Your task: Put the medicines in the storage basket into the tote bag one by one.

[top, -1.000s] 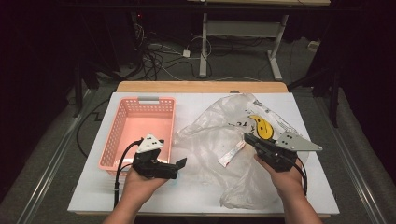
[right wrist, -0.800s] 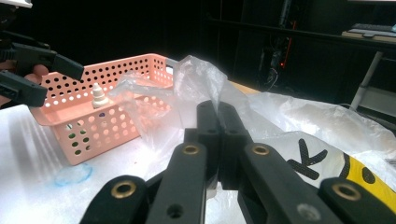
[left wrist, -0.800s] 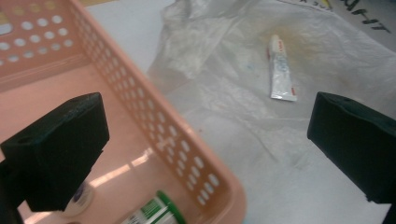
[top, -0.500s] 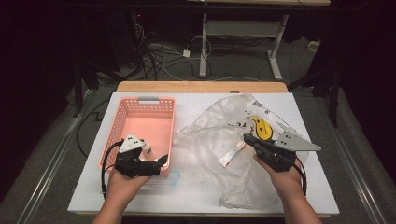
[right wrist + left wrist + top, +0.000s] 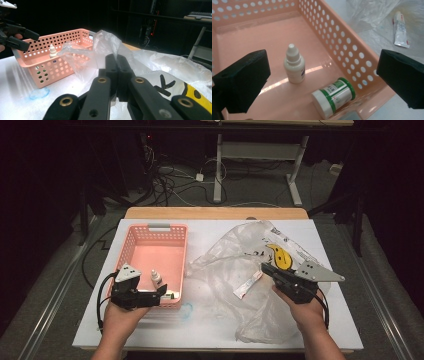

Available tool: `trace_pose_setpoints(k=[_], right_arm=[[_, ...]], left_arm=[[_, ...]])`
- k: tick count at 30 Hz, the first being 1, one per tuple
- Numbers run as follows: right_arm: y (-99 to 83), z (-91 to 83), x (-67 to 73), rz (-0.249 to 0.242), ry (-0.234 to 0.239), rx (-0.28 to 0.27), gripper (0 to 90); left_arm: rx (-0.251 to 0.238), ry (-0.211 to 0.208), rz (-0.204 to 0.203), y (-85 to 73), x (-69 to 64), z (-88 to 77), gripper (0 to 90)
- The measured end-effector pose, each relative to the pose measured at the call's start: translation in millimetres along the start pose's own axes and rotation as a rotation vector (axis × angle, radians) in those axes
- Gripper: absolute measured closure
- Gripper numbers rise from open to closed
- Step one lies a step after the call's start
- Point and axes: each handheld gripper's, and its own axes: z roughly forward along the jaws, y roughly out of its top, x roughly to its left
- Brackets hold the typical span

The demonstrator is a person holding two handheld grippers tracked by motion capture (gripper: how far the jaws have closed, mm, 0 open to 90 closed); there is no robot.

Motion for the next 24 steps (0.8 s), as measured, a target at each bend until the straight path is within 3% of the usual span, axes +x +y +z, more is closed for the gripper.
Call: trace_pose_setpoints(k=[11, 20, 24], right_arm=[[0.3, -0.4, -0.8, 0.006, -0.001, 0.0, 90.0], [1.5, -0.1, 2.7, -0.004, 0.005, -0.002, 90.0], [1.7, 1.8, 3.0, -0.001, 0.011, -0.001, 90.0]], left_arm=[[0.07, 0.024, -0.007, -2.9, 7.2, 6.2, 0.0], [0.169, 0.051, -0.01, -1.7, 12.2, 12.6, 0.0], [0.234, 0.032, -0.022, 1.2, 18.7, 17.7, 0.0]])
